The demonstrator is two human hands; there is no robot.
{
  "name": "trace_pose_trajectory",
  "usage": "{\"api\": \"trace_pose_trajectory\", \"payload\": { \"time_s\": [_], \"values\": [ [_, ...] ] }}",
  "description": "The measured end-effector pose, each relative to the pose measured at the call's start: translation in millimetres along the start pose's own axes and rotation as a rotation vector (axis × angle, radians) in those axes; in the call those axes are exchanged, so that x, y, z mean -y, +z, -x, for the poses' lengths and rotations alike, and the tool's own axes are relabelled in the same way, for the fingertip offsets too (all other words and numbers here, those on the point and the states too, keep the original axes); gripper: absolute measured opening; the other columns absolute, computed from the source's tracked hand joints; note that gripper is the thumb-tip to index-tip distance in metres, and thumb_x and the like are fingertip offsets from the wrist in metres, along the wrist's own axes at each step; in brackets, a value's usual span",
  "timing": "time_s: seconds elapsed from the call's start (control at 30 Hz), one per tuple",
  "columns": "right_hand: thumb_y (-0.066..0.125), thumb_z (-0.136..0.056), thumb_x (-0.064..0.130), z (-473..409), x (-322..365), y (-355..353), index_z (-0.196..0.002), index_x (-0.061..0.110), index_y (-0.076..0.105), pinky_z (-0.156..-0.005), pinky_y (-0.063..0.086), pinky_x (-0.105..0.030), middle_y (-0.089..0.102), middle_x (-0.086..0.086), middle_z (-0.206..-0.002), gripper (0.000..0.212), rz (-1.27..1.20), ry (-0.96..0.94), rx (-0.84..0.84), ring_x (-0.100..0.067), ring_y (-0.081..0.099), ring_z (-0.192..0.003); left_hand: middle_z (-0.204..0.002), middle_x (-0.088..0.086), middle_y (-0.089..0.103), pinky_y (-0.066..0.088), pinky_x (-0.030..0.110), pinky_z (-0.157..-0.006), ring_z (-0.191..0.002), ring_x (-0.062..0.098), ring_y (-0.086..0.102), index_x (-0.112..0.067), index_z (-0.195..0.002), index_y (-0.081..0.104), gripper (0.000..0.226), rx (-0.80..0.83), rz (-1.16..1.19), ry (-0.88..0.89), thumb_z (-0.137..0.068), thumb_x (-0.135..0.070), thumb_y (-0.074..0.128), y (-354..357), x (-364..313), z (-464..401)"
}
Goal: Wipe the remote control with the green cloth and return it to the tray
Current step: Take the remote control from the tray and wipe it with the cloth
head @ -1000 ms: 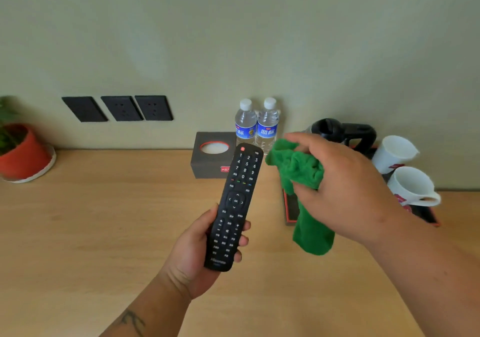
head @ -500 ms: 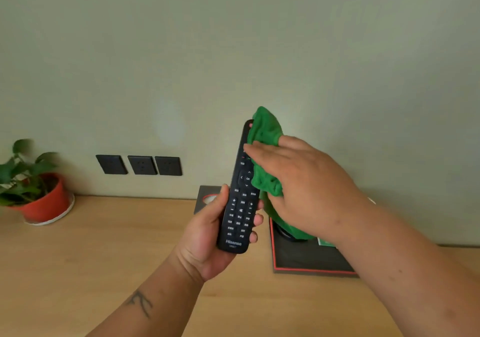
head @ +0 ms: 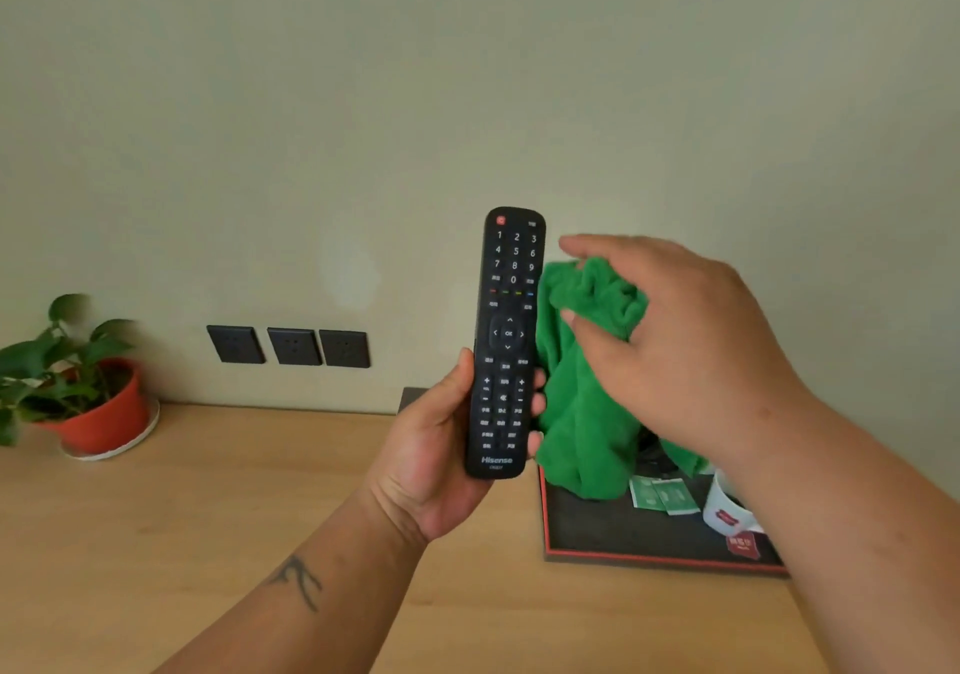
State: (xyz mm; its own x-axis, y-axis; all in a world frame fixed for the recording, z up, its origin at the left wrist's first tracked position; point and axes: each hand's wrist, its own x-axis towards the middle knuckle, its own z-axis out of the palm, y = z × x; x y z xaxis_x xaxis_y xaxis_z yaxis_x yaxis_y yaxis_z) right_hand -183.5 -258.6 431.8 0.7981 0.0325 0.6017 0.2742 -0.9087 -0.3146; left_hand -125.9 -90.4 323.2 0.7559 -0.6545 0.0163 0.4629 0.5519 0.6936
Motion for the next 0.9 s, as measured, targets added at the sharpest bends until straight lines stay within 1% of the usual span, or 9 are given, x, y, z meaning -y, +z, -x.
{"api": "trace_pose_trajectory", "payload": {
  "time_s": [0.07,0.13,0.2,0.3,0.33,0.43,0.57,0.77,0.9],
  "values": [
    [0.077,-0.081,0.017,-4,4,3,-0.127,0.030,0.064,-0.089,0.043,-0.024,0.069,0.008,-0.117,0.049,0.030,-0.040,-0.076,-0.014,0.062,-0.103,-0.110,0.014,0.066,0.051,0.036,-0.074,-0.094,0.022,0.060,-0.008,-0.130,0.063,0.052,0.008,-0.020,0.001,-0.099,-0.046,0.044,4,4,1],
    [0.078,-0.075,0.015,-2,6,10,-0.121,0.026,0.067,-0.082,0.044,-0.027,0.071,0.007,-0.109,0.048,0.100,-0.107,-0.103,-0.018,0.062,-0.102,-0.106,0.012,0.066,0.051,0.036,-0.071,-0.090,0.022,0.061,-0.011,-0.127,0.065,0.048,0.003,-0.039,0.012,-0.100,-0.044,0.044,9,8,2],
    [0.080,-0.071,0.016,4,8,18,-0.118,0.026,0.069,-0.078,0.047,-0.029,0.071,0.009,-0.104,0.049,0.125,-0.149,-0.057,-0.017,0.060,-0.100,-0.105,0.014,0.065,0.050,0.036,-0.069,-0.087,0.023,0.061,-0.009,-0.126,0.064,0.047,-0.023,-0.041,0.025,-0.101,-0.043,0.045,12,11,4],
    [0.084,-0.066,0.020,21,7,28,-0.116,0.030,0.068,-0.074,0.052,-0.030,0.070,0.014,-0.102,0.054,0.134,-0.207,0.077,-0.013,0.058,-0.100,-0.113,0.019,0.058,0.043,0.041,-0.077,-0.093,0.027,0.056,-0.005,-0.129,0.060,0.052,-0.052,-0.056,0.038,-0.099,-0.045,0.050,6,14,6],
    [0.084,-0.064,0.022,25,6,28,-0.116,0.031,0.068,-0.072,0.052,-0.029,0.069,0.015,-0.101,0.055,0.131,-0.214,0.095,-0.011,0.058,-0.099,-0.112,0.020,0.058,0.043,0.041,-0.076,-0.093,0.028,0.055,-0.004,-0.128,0.060,0.051,-0.065,-0.065,0.040,-0.099,-0.045,0.051,4,16,8],
    [0.083,-0.064,0.022,27,6,23,-0.115,0.031,0.068,-0.069,0.047,-0.025,0.070,0.016,-0.098,0.054,0.103,-0.216,0.043,-0.011,0.059,-0.096,-0.098,0.015,0.063,0.047,0.034,-0.065,-0.081,0.023,0.058,-0.008,-0.117,0.068,0.045,-0.077,-0.084,0.043,-0.098,-0.044,0.050,3,21,15],
    [0.084,-0.060,0.020,24,12,26,-0.112,0.028,0.069,-0.062,0.053,-0.031,0.071,0.014,-0.096,0.055,0.155,-0.254,0.016,-0.018,0.062,-0.094,-0.087,0.008,0.067,0.046,0.032,-0.063,-0.071,0.019,0.059,-0.014,-0.105,0.073,0.039,-0.092,-0.125,0.046,-0.095,-0.045,0.051,10,26,18],
    [0.086,-0.060,0.023,41,-6,28,-0.112,0.028,0.070,-0.062,0.052,-0.031,0.071,0.014,-0.093,0.054,0.204,-0.185,0.001,-0.016,0.061,-0.093,-0.096,0.011,0.066,0.044,0.032,-0.063,-0.081,0.020,0.058,-0.013,-0.111,0.074,0.045,-0.125,-0.121,0.042,-0.099,-0.046,0.045,12,29,21],
    [0.084,-0.063,0.018,41,-11,22,-0.114,0.027,0.070,-0.064,0.049,-0.029,0.072,0.014,-0.095,0.055,0.217,-0.154,-0.042,-0.018,0.060,-0.092,-0.106,0.016,0.065,0.050,0.036,-0.076,-0.088,0.021,0.061,-0.007,-0.125,0.066,0.053,-0.142,-0.138,0.061,-0.098,-0.048,0.044,12,27,20]
  ]
}}
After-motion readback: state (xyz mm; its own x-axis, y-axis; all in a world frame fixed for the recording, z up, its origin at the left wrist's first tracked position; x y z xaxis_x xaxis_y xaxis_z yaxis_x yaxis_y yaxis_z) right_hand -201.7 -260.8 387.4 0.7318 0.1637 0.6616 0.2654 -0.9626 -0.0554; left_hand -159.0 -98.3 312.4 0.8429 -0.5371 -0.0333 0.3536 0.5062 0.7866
